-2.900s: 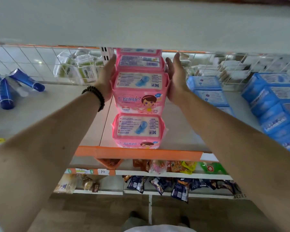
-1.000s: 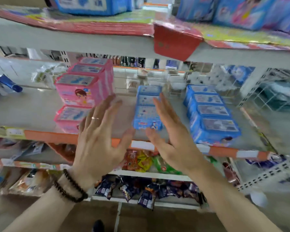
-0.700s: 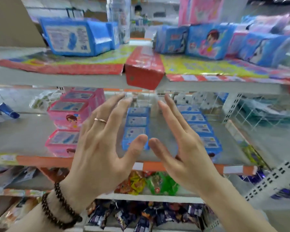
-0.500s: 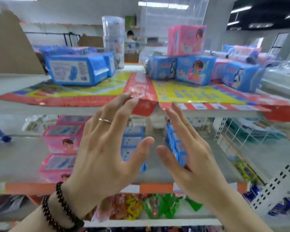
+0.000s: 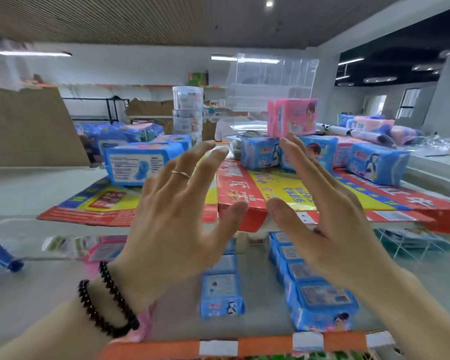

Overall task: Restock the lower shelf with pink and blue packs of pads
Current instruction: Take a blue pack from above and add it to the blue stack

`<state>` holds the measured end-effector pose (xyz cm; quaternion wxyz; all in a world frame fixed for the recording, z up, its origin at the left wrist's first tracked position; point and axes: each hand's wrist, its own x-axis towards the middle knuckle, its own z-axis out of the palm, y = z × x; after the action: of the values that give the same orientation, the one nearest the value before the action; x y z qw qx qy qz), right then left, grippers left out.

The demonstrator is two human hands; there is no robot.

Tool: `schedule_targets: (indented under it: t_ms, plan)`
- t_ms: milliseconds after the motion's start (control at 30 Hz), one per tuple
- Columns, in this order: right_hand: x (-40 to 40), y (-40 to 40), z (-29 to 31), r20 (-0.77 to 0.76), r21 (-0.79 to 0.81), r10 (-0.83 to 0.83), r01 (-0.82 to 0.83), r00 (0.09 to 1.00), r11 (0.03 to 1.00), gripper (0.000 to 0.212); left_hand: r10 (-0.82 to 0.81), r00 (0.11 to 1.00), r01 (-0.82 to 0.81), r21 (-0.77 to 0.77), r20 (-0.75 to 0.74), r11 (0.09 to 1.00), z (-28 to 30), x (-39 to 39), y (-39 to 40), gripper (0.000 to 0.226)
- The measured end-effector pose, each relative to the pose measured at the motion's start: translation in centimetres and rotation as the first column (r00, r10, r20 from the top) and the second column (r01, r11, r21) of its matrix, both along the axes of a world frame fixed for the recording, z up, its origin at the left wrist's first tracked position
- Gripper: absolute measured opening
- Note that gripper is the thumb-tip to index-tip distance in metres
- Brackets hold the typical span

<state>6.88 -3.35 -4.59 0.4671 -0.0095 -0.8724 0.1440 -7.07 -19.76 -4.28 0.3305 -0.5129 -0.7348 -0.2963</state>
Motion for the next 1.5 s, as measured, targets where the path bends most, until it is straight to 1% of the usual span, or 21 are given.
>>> schedule_targets:
  t_ms: [200, 333, 467, 633, 733, 833, 867, 933, 1000, 1067, 1133, 1200, 1267, 1367, 1500]
  plan:
    - [-3.4, -0.9, 1.8, 0.073, 0.009, -0.045, 0.044, 0.996, 0.999, 0.073, 0.065, 0.998, -0.065, -0.023, 0.012, 0.998, 1.6, -3.9, -2.2, 0.071]
    - [-6.6, -1.8, 3.0, 0.084, 0.068, -0.059, 0.053, 0.995, 0.996, 0.074, 0.099, 0.995, -0.099, -0.006, 0.021, 0.995, 2.6, -7.2, -3.6, 0.069]
    - [-10.5, -2.0, 4.0, 0.122, 0.074, -0.081, 0.073, 0.989, 0.995, 0.074, 0.160, 0.987, -0.160, -0.005, -0.011, 0.987, 3.5, -11.0, -5.1, 0.066]
    - [-14.3, -1.6, 5.0, 0.240, 0.048, -0.119, 0.111, 0.963, 0.993, 0.075, 0.269, 0.962, -0.263, -0.118, 0.036, 0.957, 4.6, -16.3, -5.9, 0.067]
    - [-16.5, -1.3, 5.9, 0.323, 0.079, -0.151, 0.132, 0.934, 0.988, 0.075, 0.351, 0.934, -0.330, -0.206, 0.074, 0.921, 5.4, -19.4, -6.3, 0.069]
    - [-19.1, -1.3, 6.9, 0.392, 0.089, -0.188, 0.166, 0.900, 0.982, 0.070, 0.377, 0.902, -0.314, -0.283, 0.208, 0.906, 6.1, -22.1, -6.2, 0.062]
    - [-20.0, -1.3, 7.2, 0.416, 0.065, -0.191, 0.180, 0.889, 0.981, 0.068, 0.381, 0.889, -0.300, -0.306, 0.255, 0.904, 6.2, -22.9, -6.0, 0.062]
    - [-21.6, -1.3, 7.7, 0.480, -0.049, -0.142, 0.188, 0.866, 0.981, 0.061, 0.389, 0.860, -0.271, -0.351, 0.329, 0.896, 6.4, -24.2, -5.3, 0.069]
    - [-23.3, -1.5, 8.1, 0.543, -0.161, -0.086, 0.203, 0.835, 0.966, 0.054, 0.383, 0.830, -0.224, -0.387, 0.405, 0.895, 6.5, -24.9, -4.1, 0.062]
    - [-24.7, -1.6, 8.1, 0.606, -0.245, -0.060, 0.258, 0.793, 0.934, 0.060, 0.367, 0.783, -0.166, -0.399, 0.503, 0.902, 6.5, -25.1, -2.9, 0.055]
    - [-25.7, -1.5, 7.4, 0.652, -0.324, -0.044, 0.330, 0.757, 0.887, 0.069, 0.376, 0.714, -0.138, -0.409, 0.590, 0.902, 6.1, -25.2, -2.0, 0.058]
    - [-26.4, -1.2, 6.8, 0.683, -0.353, -0.035, 0.371, 0.730, 0.859, 0.072, 0.396, 0.643, -0.134, -0.413, 0.655, 0.901, 5.8, -25.4, -1.2, 0.062]
    - [-26.8, -1.2, 6.4, 0.703, -0.391, 0.009, 0.376, 0.712, 0.840, 0.070, 0.370, 0.577, -0.125, -0.369, 0.728, 0.921, 5.6, -25.4, -0.8, 0.059]
    - [-26.9, -1.5, 6.3, 0.688, -0.475, 0.078, 0.367, 0.721, 0.800, 0.065, 0.308, 0.535, -0.125, -0.287, 0.787, 0.950, 5.8, -25.0, -0.4, 0.062]
    - [-26.6, -1.9, 6.4, 0.622, -0.593, 0.168, 0.321, 0.764, 0.738, 0.049, 0.285, 0.538, -0.153, -0.241, 0.793, 0.958, 6.0, -24.5, -0.4, 0.068]
